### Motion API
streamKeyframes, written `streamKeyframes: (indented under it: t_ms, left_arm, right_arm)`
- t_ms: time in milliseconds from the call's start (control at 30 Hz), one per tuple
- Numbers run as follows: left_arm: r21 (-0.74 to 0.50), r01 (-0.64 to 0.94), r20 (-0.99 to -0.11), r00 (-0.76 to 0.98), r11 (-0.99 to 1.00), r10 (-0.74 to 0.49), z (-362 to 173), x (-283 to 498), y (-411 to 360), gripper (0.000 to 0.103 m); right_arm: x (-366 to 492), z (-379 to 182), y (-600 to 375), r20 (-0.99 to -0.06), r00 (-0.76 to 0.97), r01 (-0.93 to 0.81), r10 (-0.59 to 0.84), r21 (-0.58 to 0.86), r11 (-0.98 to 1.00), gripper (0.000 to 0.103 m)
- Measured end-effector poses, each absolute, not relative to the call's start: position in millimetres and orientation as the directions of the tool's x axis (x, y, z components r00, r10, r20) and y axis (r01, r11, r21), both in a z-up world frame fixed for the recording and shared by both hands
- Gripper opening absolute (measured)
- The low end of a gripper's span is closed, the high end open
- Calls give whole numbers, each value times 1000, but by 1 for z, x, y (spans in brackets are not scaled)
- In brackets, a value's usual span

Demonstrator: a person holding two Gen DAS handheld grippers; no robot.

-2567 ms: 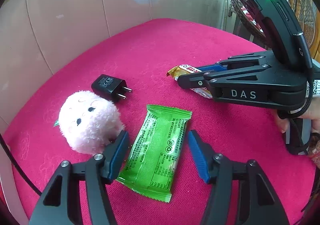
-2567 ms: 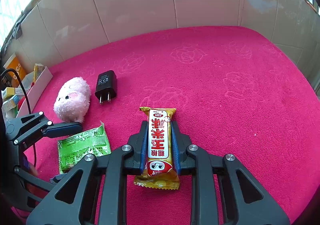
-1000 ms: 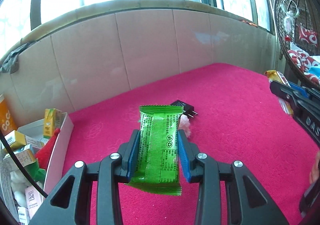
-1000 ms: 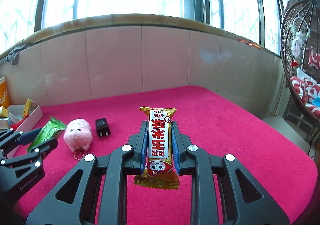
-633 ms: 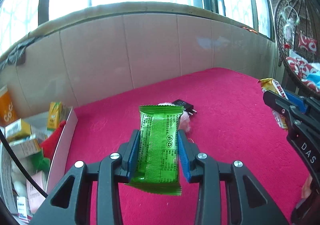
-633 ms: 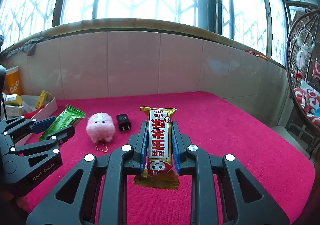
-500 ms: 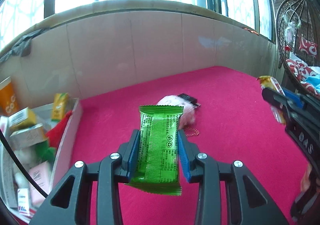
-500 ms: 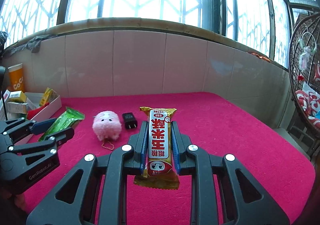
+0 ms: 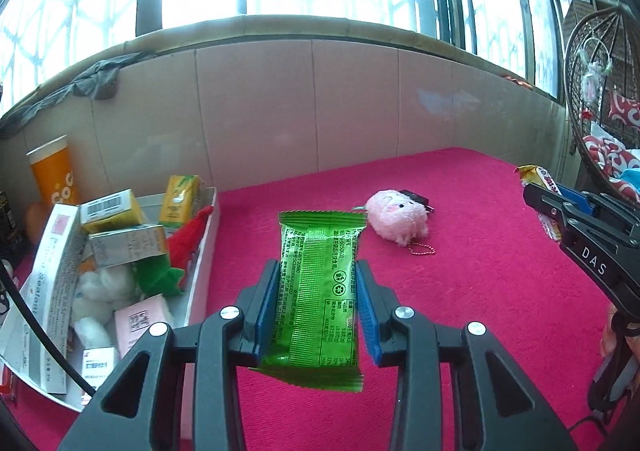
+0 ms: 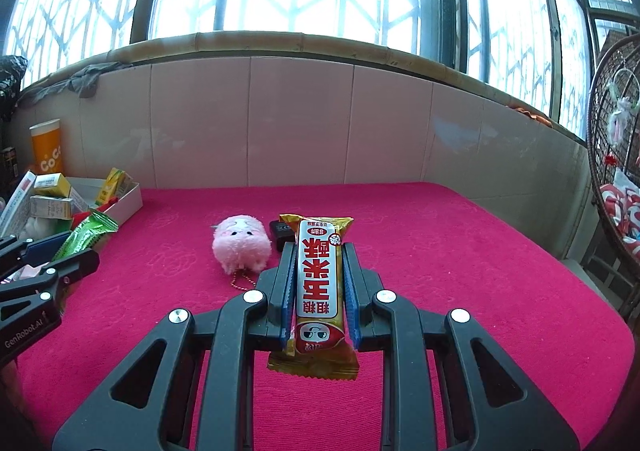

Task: Organize objects
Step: 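Lift and carry the green packet with the left gripper while the right carries the snack bar toward the tray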

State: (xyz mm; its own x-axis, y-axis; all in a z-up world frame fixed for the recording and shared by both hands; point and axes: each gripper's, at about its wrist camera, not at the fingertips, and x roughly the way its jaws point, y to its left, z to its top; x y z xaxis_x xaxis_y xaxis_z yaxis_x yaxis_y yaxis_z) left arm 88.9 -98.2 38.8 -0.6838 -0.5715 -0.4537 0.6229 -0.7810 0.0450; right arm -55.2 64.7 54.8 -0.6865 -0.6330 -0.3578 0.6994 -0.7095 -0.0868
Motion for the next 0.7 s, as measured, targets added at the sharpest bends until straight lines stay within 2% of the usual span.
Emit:
streamKeyframes:
  t_ms: [367, 533, 700]
  left_arm:
    - [27, 683, -430, -652, -730, -625, 43, 131, -108, 36]
    - [57, 701, -409, -633, -711, -657, 44, 143, -108, 36]
    - [23, 728, -398, -622, -685, -674, 45, 162, -116, 36]
  right_arm:
    - [-39, 52, 45, -366, -656, 735, -660, -112, -669, 21]
    - [-26, 52, 33, -361, -645, 752, -674, -142, -644, 21]
    - [-15, 50, 25, -364, -633, 766, -684, -161, -623, 21]
